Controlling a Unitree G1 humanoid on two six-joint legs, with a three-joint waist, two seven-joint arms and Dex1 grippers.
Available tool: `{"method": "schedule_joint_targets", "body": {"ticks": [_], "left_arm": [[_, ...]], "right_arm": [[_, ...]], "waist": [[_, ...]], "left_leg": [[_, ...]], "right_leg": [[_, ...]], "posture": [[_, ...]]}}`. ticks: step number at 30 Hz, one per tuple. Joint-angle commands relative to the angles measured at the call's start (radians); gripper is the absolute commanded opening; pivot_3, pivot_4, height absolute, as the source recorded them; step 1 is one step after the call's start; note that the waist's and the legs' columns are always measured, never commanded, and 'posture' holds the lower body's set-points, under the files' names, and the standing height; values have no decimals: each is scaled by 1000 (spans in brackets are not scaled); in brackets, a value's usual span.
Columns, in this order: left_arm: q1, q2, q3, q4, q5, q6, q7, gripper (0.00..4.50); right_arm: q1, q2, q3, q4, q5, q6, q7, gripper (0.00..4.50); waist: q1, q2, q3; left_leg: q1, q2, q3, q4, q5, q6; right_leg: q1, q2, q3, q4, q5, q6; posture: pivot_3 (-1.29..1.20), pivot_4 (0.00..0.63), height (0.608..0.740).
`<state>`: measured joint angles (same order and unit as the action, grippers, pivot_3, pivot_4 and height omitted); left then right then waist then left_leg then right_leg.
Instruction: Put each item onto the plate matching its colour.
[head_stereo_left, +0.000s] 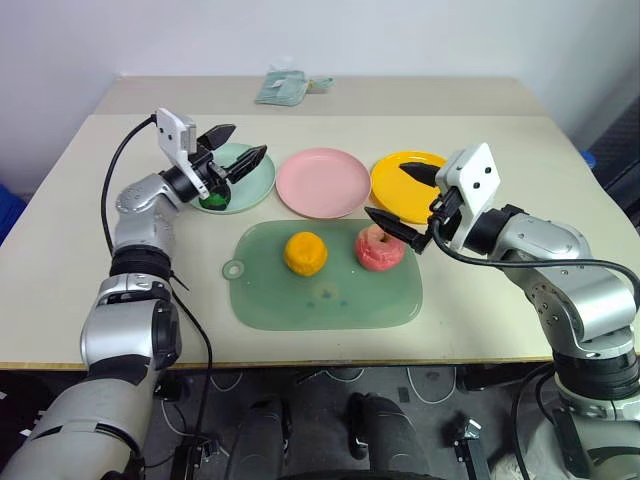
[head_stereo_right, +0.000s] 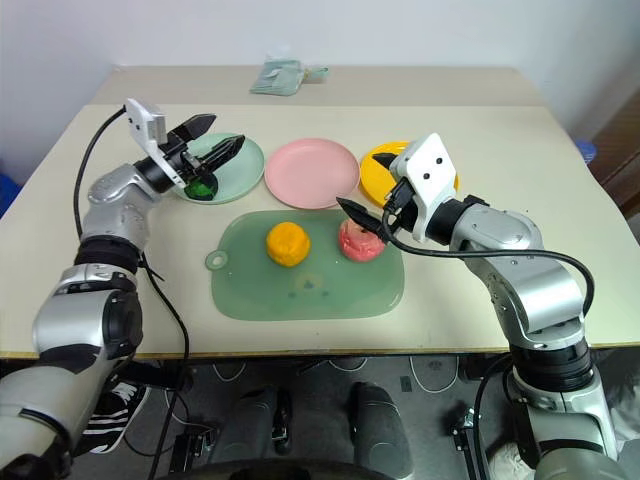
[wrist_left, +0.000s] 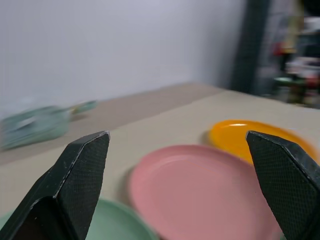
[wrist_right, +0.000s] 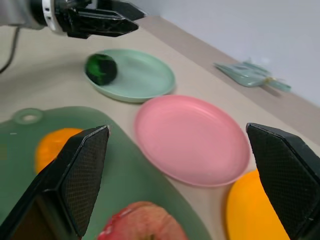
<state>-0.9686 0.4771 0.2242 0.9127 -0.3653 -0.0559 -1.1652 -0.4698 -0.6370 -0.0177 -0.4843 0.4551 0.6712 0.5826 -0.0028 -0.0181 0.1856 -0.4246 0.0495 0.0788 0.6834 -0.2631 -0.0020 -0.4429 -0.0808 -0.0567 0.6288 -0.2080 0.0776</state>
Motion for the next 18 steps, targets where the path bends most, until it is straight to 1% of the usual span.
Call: {"method": "schedule_joint_targets", "body": {"ticks": [1, 3, 6, 8, 10, 13, 18], "left_arm": [[80, 76, -32, -171, -75, 158, -237, 4454], [127, 134, -43, -225, -86, 208, -325, 4454], [147, 160, -41, -254, -98, 255, -347, 4454], [187, 207, -50, -266, -60, 206, -379, 4454], [223, 241, -61, -295, -56, 204, -424, 4454], [246, 251, -49, -337, -76, 209, -433, 4454], [295, 288, -52, -394, -76, 237, -445, 4454]], "right_arm": [[-32, 4, 17, -57, 11, 31, -3, 4500], [-82, 42, 69, -53, 11, 104, -39, 4500], [-111, 70, 87, -52, 15, 153, -57, 4500], [-171, 117, 187, 7, -45, 188, -86, 4500], [-221, 145, 266, 69, -87, 209, -87, 4500], [-260, 209, 269, 129, -59, 262, -84, 4500], [-288, 216, 367, 186, -100, 282, -27, 4500]], "waist": [[-8, 0, 0], [-18, 0, 0], [-9, 0, 0], [-8, 0, 0], [-12, 0, 0], [-5, 0, 0], [-10, 0, 0]], "left_leg": [[0, 0, 0, 0, 0, 0], [0, 0, 0, 0, 0, 0], [0, 1, -1, 0, 0, 0], [0, 1, -1, 0, 0, 0], [0, 0, 0, 0, 0, 0], [-1, 0, 0, 0, 0, 0], [-2, 0, 0, 0, 0, 0]], "right_leg": [[0, 0, 0, 0, 0, 0], [0, 0, 0, 0, 0, 0], [-1, 1, 0, 2, 0, -1], [-1, 0, 0, 2, -1, -2], [-1, -1, 0, 1, -2, -3], [-1, -1, 0, 1, -2, -3], [-1, -1, 0, 0, -1, -3]], "posture": [[0, 150, 740], [0, 150, 740], [0, 150, 740], [0, 150, 740], [0, 150, 740], [0, 150, 740], [0, 150, 740]]}}
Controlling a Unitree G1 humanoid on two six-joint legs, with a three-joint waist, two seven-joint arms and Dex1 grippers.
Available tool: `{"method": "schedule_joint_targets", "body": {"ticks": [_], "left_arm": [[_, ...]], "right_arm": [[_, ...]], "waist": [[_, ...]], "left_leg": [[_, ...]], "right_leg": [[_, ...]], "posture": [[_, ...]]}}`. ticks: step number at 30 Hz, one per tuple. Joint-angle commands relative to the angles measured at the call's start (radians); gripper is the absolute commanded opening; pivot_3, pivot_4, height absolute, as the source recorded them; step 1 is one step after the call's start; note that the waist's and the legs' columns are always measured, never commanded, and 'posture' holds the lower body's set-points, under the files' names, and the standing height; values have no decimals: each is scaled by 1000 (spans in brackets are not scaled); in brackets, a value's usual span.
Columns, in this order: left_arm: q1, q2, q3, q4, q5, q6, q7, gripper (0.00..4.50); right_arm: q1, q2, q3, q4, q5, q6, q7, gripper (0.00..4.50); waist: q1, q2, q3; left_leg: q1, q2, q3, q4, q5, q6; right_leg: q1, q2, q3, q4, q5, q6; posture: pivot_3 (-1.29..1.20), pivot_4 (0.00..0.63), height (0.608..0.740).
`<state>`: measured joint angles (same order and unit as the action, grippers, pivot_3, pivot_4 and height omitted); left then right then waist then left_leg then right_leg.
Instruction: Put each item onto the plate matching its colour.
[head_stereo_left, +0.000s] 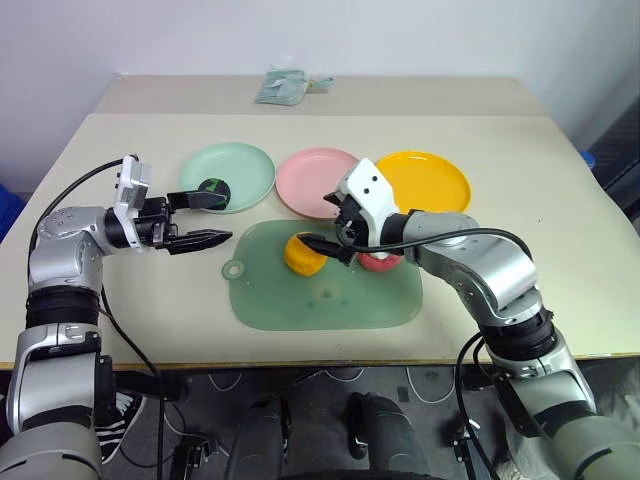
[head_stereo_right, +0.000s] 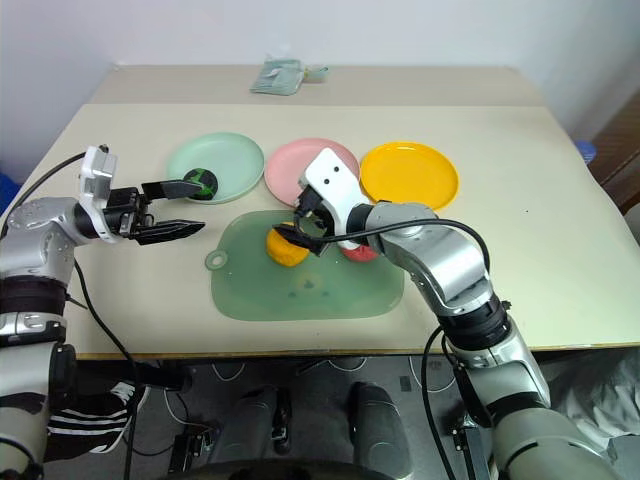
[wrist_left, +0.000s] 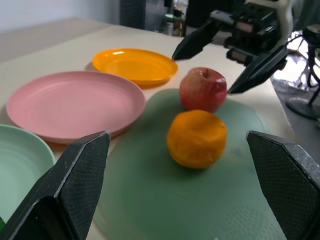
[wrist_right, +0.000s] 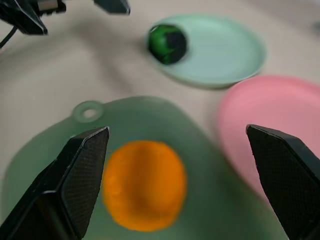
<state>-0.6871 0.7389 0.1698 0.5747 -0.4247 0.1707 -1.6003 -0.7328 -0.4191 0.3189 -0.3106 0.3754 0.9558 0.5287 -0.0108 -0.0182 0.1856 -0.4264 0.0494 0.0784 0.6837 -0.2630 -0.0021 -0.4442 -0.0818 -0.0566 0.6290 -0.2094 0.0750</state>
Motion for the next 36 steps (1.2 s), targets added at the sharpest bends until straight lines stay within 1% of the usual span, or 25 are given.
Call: {"method": "schedule_joint_targets", "body": {"ticks": [1, 6, 12, 14, 17, 18, 20, 22, 24, 26, 28, 30, 32, 34, 36], "left_arm": [[22, 29, 5, -70, -24, 24, -8, 4454], [74, 42, 23, -149, -46, 58, 8, 4454], [100, 42, 29, -193, -66, 83, 40, 4454], [107, 41, 30, -208, -73, 89, 48, 4500], [116, 43, 31, -222, -79, 98, 56, 4500], [119, 43, 31, -226, -81, 100, 60, 4500], [118, 40, 37, -226, -88, 104, 78, 4500], [95, 26, 46, -199, -87, 101, 118, 4500], [65, 9, 40, -165, -71, 98, 168, 4500], [48, -13, 22, -145, -40, 79, 225, 4500], [29, -58, 22, -141, -36, 84, 300, 4500], [16, -108, 29, -144, -31, 28, 350, 4500], [5, -138, 33, -148, -33, 30, 393, 4500], [3, -151, 28, -149, -30, 14, 403, 4500], [4, -151, 18, -148, -27, 6, 390, 4500]], "right_arm": [[-27, -3, 44, 24, -29, -5, 35, 4500], [-33, 14, 80, 76, -58, -26, 66, 4500], [-44, 21, 138, 196, -140, -120, 112, 4500], [-37, 23, 143, 206, -143, -127, 138, 3943], [-30, 27, 138, 210, -151, -131, 154, 2875], [-30, 27, 131, 203, -150, -128, 159, 2820], [-41, 64, 51, 190, -110, -120, 137, 2820], [-67, 110, -61, 182, -48, -108, 113, 2820], [-102, 134, -157, 224, -46, -137, 55, 2820], [-132, 112, -209, 316, -107, -208, -16, 2820], [-159, 79, -255, 426, -169, -291, -100, 2820], [-175, 35, -274, 525, -232, -353, -165, 2820], [-188, 11, -308, 609, -253, -401, -200, 2820], [-197, -6, -329, 693, -275, -452, -227, 2820], [-189, -18, -325, 750, -290, -499, -215, 2820]], "waist": [[-3, 0, 0], [-4, 0, 0], [-2, 0, 0], [-3, 0, 0], [-3, 0, 0], [-4, 0, 0], [-3, 0, 0], [-3, 0, 0], [0, 0, 0], [3, 0, 0], [6, 0, 0], [13, 0, 0], [13, 0, 0], [1, 0, 0], [-10, 1, 1]], "left_leg": [[0, 0, 0, 0, 0, 0], [0, 0, 0, 0, 0, 0], [0, 0, 0, 0, 0, 0], [0, 0, 0, 0, 0, 0], [0, 0, 0, 0, 0, 0], [0, 0, 0, 0, 0, 0], [0, 0, 0, 0, 0, 0], [0, 0, 0, 0, 0, 0], [0, 0, 0, 0, 0, 0], [0, 0, 0, 0, 0, 0], [0, 0, 0, 0, 0, 0], [0, -1, 0, 0, 0, 0], [0, -1, 1, 0, 0, 0], [-1, -1, 1, -1, 0, 0], [0, 0, 1, -2, 0, 0]], "right_leg": [[0, 0, 0, 0, 0, 0], [0, 0, 0, 1, 0, 0], [0, 0, 0, 1, 0, 0], [0, 0, 0, 1, 0, 1], [-1, 0, 0, 1, 1, 1], [-1, 0, 0, 1, 1, 1], [-1, 0, 0, 1, 1, 1], [-1, 0, 0, 1, 1, 1], [-1, 1, 0, 1, 1, 2], [0, 0, 0, 1, 1, 2], [1, 0, 0, 0, 1, 2], [1, -1, 0, -1, 1, 2], [0, -1, 0, -1, 1, 2], [-1, 0, 0, -1, 1, 2], [-1, 1, 0, 1, 1, 2]], "posture": [[0, 150, 740], [0, 150, 740], [0, 150, 740], [0, 150, 740], [0, 150, 740], [0, 150, 740], [0, 150, 740], [0, 150, 740], [0, 150, 740], [0, 150, 740], [0, 150, 740], [0, 150, 740], [0, 150, 740], [0, 150, 740], [0, 150, 740]]}}
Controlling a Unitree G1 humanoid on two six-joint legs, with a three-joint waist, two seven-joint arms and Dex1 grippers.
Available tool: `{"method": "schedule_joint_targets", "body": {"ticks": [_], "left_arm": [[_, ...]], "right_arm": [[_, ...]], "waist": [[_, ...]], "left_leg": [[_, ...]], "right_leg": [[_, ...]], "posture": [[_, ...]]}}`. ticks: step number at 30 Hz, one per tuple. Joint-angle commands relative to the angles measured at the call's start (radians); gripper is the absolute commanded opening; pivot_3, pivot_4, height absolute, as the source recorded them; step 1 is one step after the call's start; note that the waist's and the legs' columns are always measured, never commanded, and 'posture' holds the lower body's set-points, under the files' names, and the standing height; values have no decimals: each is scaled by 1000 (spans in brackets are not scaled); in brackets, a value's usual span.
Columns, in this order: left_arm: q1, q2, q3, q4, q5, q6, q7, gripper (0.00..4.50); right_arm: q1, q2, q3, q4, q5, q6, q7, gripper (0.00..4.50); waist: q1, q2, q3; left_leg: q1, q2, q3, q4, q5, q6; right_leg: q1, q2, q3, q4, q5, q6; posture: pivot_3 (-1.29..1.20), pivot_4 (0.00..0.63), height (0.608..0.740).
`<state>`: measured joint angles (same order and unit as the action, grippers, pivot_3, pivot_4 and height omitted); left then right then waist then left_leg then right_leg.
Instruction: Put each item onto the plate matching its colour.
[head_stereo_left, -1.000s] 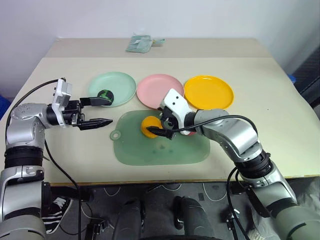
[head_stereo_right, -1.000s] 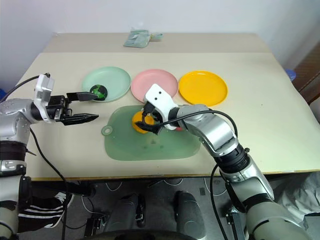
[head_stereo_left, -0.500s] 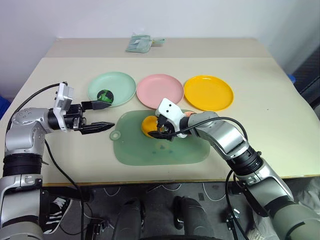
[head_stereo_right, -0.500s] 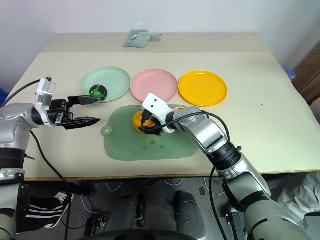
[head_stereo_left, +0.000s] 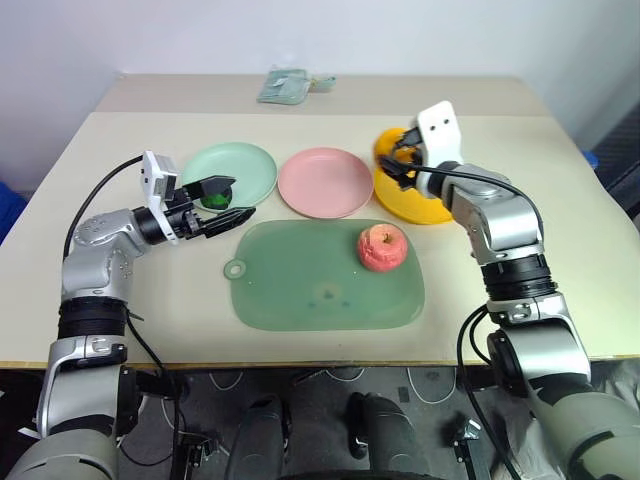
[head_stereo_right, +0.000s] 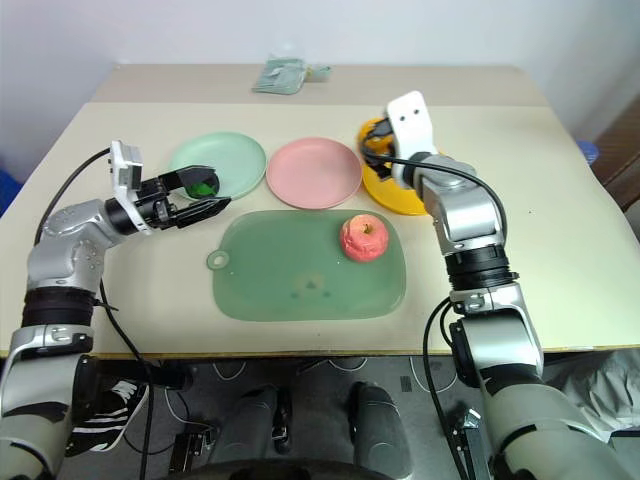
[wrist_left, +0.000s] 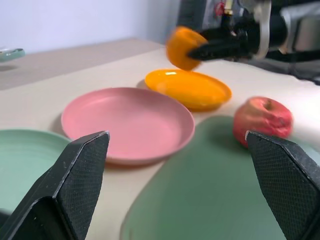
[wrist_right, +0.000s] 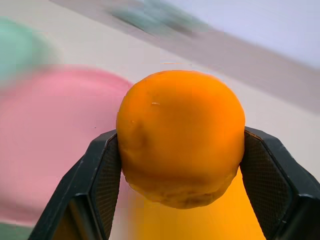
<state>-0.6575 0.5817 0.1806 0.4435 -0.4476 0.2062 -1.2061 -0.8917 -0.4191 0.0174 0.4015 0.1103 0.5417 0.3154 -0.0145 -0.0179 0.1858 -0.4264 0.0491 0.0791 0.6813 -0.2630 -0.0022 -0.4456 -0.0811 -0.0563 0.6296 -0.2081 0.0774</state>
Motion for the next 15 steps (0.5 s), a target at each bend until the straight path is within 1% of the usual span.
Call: {"method": "schedule_joint_targets", "body": {"ticks": [1, 3, 5, 7, 10, 12, 15], "left_arm": [[-25, 6, 5, -16, -3, -29, -6, 4500], [-25, 9, 2, -15, 0, -33, -9, 4500], [-20, 12, 0, -19, -1, -30, -12, 4500], [-10, 16, -2, -30, -1, -27, -16, 4500], [4, 21, 0, -45, -9, -21, -28, 4500], [21, 31, 5, -83, -47, 5, -75, 4500], [43, 47, 20, -144, -121, 86, -136, 4500]], "right_arm": [[-15, -30, -2, 57, -47, -108, 14, 2820], [11, -22, -12, 72, -40, -109, 22, 2820], [31, -6, -36, 61, -14, -104, 34, 3855], [42, 1, -43, 44, -8, -95, 38, 4482], [40, -10, -51, 14, -14, -115, 39, 4482], [47, -17, -84, -60, 46, -106, 96, 4482], [82, -26, -133, -224, 177, -38, 212, 4482]], "waist": [[-11, 1, 0], [-21, 1, 0], [-27, 1, 0], [-30, 1, 0], [-28, 2, 1], [-27, 2, 1], [-23, 2, 1]], "left_leg": [[1, 0, 0, 0, 0, 0], [1, 1, 0, -1, 0, 0], [1, 1, 0, -1, 0, 0], [1, 1, 0, -1, 0, 0], [1, 1, 0, -1, 0, 0], [1, 1, 0, -1, 0, 0], [0, 1, 0, -1, 0, 0]], "right_leg": [[0, 1, 0, 0, 0, 0], [0, 1, 0, 1, 0, 0], [0, 1, 0, 1, 0, 0], [0, 1, 1, 1, 0, 0], [0, 0, 1, 1, 0, 0], [0, 0, 1, 1, 0, 0], [0, 0, 1, 0, 0, 0]], "posture": [[0, 150, 740], [0, 150, 740], [0, 150, 740], [0, 150, 740], [0, 150, 740], [0, 150, 740], [0, 150, 740]]}}
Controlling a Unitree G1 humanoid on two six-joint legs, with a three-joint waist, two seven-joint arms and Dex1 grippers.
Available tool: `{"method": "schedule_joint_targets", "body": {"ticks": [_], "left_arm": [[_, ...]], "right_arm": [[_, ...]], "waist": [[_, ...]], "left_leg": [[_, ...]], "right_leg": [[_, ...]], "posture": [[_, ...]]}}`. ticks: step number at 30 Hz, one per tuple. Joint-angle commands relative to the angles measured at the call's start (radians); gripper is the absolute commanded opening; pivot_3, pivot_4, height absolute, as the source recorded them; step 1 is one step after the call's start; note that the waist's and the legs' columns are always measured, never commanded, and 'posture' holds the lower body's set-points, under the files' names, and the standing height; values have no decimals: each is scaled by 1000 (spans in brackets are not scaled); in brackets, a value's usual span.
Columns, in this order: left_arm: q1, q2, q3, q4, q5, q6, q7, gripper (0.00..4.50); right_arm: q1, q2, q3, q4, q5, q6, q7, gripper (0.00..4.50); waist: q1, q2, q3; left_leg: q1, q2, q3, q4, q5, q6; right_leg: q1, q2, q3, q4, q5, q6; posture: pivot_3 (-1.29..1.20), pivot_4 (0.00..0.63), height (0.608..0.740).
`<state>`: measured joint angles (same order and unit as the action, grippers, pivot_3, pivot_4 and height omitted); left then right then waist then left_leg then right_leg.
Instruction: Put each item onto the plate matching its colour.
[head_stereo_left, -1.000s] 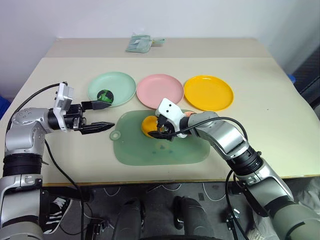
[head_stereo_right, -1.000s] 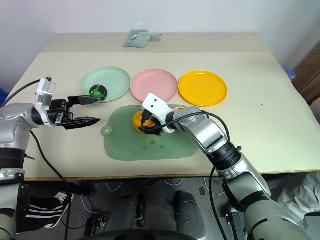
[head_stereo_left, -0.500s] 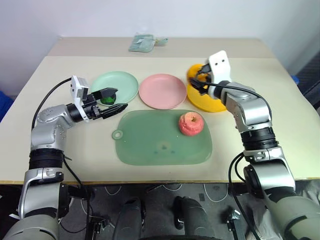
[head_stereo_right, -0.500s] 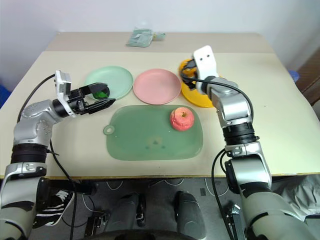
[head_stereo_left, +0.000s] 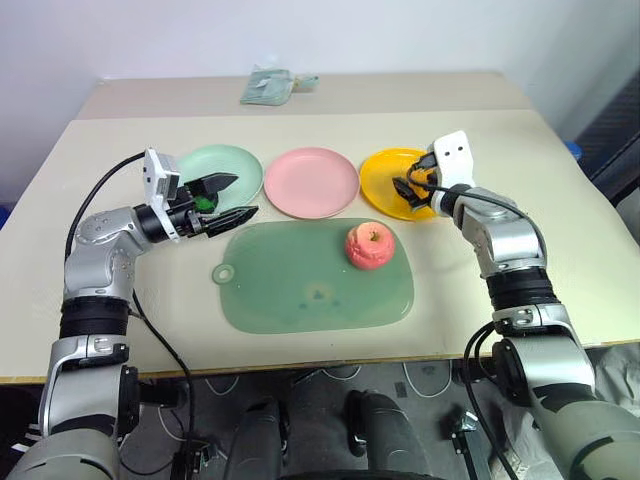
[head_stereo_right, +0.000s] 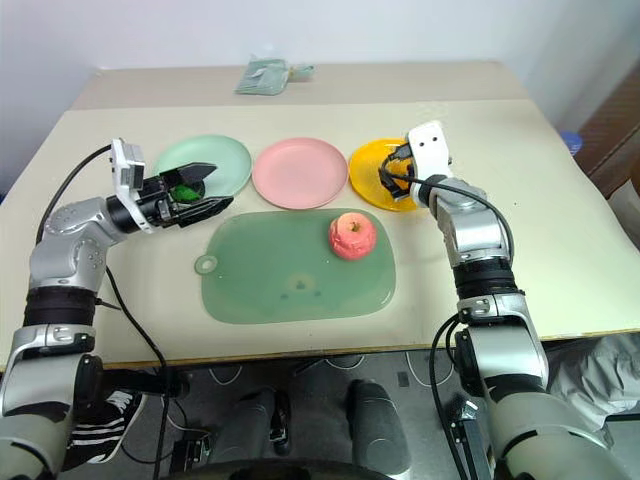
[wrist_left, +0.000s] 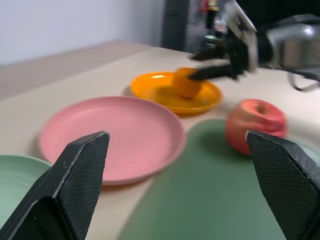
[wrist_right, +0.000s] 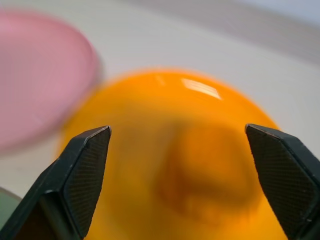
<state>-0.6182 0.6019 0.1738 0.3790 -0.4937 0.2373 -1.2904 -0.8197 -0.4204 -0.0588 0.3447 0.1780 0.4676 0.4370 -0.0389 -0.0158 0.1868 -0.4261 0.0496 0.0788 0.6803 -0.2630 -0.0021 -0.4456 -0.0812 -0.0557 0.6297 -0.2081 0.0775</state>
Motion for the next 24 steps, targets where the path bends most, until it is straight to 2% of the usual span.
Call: {"method": "schedule_joint_targets", "body": {"ticks": [1, 3, 5, 8, 12, 24], "left_arm": [[11, 32, 28, -97, -89, 72, -62, 4500], [23, 45, 27, -120, -113, 105, -89, 4500], [29, 61, 17, -130, -128, 137, -119, 4500], [37, 92, -9, -140, -139, 199, -163, 4500], [39, 104, -26, -129, -116, 190, -200, 4500], [35, 103, -23, -92, -89, 143, -205, 4500]], "right_arm": [[32, -37, -65, -239, 163, 91, 135, 4482], [102, -96, -42, -409, 250, 208, 238, 4482], [205, -203, 1, -596, 343, 344, 343, 4482], [262, -270, 27, -697, 384, 436, 361, 4482], [298, -310, 119, -700, 273, 391, 325, 4482], [293, -253, 220, -571, 142, 285, 292, 4482]], "waist": [[5, 0, 0], [13, 0, 0], [27, 0, 0], [28, 0, 0], [25, 0, 0], [29, 0, 0]], "left_leg": [[0, 0, 0, 0, 0, 0], [0, 0, -1, 0, 0, 0], [1, 0, -1, 0, 0, 0], [1, 0, -1, 1, 0, 0], [1, 0, 0, 3, 0, 0], [0, 0, 0, 3, 0, 0]], "right_leg": [[0, 0, 0, 0, 0, 0], [1, 0, 0, 0, 0, 0], [1, 0, 0, 0, 0, 0], [1, 0, 0, 0, -1, -2], [2, 0, 0, -1, -2, -5], [1, 0, 0, -1, -2, -4]], "posture": [[0, 150, 740], [0, 150, 740], [0, 150, 740], [0, 150, 740], [0, 150, 740], [0, 150, 740]]}}
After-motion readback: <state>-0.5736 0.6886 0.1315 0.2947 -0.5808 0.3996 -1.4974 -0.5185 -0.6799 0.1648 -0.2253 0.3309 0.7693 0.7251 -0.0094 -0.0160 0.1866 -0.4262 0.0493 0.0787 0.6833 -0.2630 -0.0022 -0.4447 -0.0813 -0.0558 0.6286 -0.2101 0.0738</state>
